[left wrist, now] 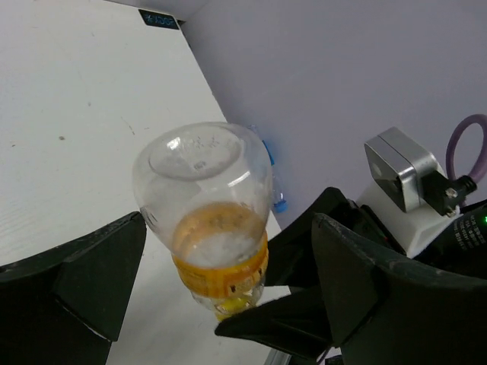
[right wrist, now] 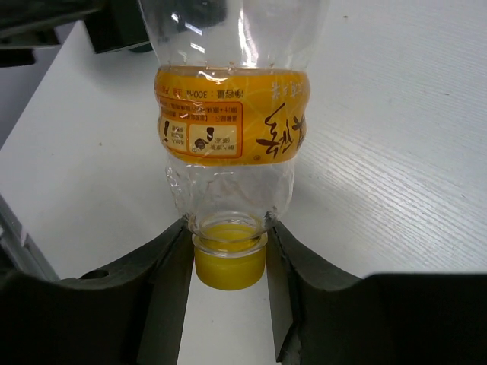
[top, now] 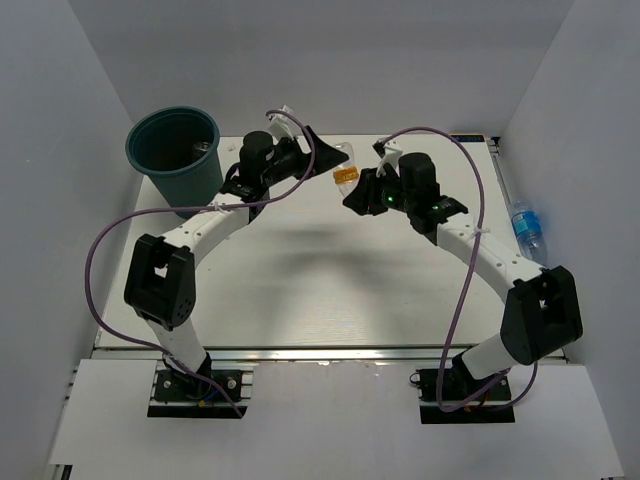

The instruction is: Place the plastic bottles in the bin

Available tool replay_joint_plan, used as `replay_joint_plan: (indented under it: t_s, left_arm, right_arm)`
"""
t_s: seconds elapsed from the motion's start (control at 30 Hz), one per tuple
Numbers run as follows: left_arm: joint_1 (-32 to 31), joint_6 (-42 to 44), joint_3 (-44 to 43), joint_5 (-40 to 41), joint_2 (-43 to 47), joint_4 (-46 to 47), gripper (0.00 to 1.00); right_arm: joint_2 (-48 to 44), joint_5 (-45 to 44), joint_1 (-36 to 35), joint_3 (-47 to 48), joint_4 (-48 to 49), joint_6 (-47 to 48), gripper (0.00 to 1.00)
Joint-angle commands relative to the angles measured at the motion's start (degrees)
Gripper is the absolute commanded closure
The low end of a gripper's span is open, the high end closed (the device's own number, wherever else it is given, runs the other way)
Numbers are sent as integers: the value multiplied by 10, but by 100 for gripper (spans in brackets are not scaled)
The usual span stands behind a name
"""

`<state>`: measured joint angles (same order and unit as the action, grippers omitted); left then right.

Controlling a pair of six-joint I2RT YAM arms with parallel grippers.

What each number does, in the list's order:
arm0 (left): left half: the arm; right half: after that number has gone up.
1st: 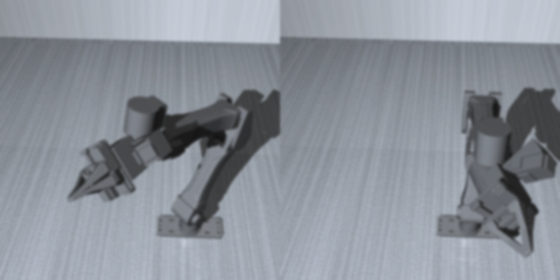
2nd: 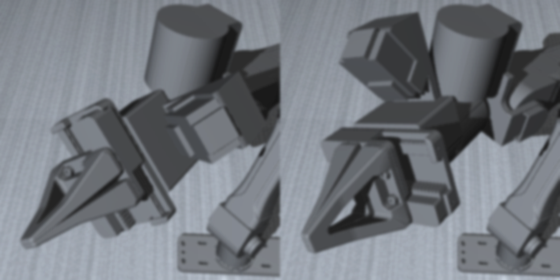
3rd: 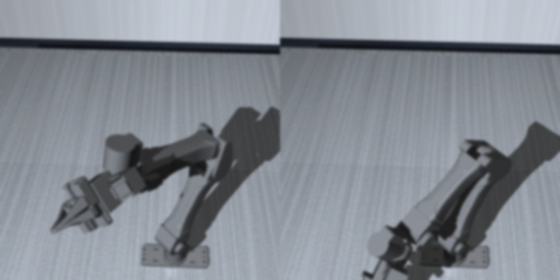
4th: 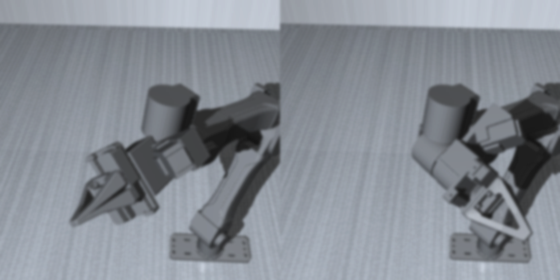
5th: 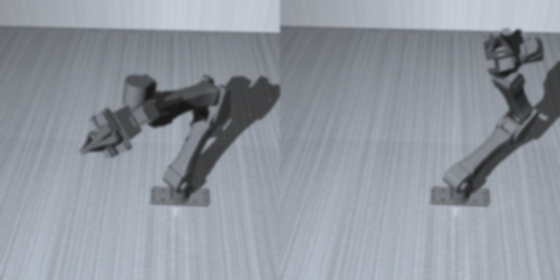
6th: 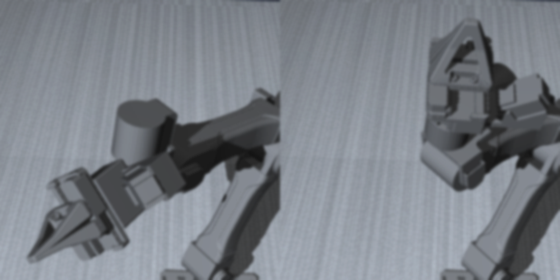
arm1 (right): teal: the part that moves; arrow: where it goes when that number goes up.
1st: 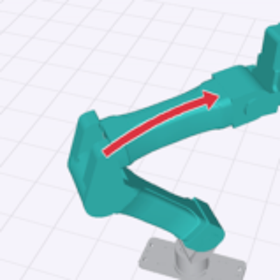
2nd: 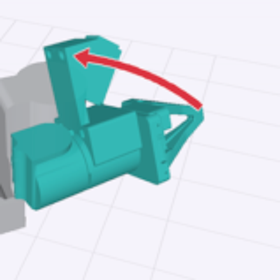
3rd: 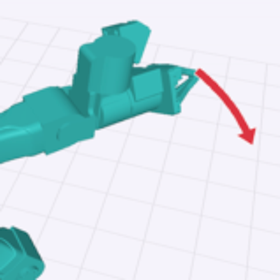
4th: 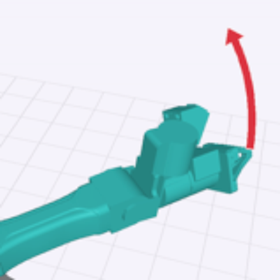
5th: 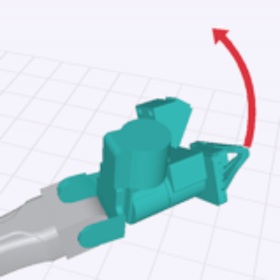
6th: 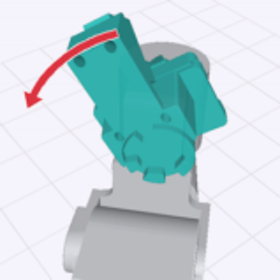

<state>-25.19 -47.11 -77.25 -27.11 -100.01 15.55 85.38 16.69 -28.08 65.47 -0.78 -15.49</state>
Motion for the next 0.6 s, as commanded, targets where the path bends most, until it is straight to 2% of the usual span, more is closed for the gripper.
replay_joint_plan:
  t_s: [0.0,0.1,0.23,0.33,0.37,0.4,0.43,0.47,0.57]
  left_arm:
    - [-2,-24,1,-30,5,59,2]
    - [-8,-4,6,-26,10,52,2]
    - [-14,31,-16,-6,10,-3,2]
    - [-14,27,-9,0,19,9,15]
    - [-14,26,-8,1,21,8,26]
    - [-14,35,-13,-1,24,5,30]
    - [-11,44,-18,-7,25,-9,35]
    - [-7,54,-25,-7,30,-21,43]
    - [21,57,-45,-7,41,-57,58]
  right_arm:
    - [-33,72,-4,29,-2,16,89]
    - [-39,106,-4,33,3,12,89]
    - [-53,127,-4,25,40,17,88]
    - [-52,134,-4,26,44,19,81]
    - [-53,131,-4,26,46,19,76]
    - [-51,128,-4,26,47,20,63]
    - [-51,124,-4,26,49,20,53]
    - [-51,122,-4,26,50,20,34]
    - [-54,124,-4,25,60,19,18]
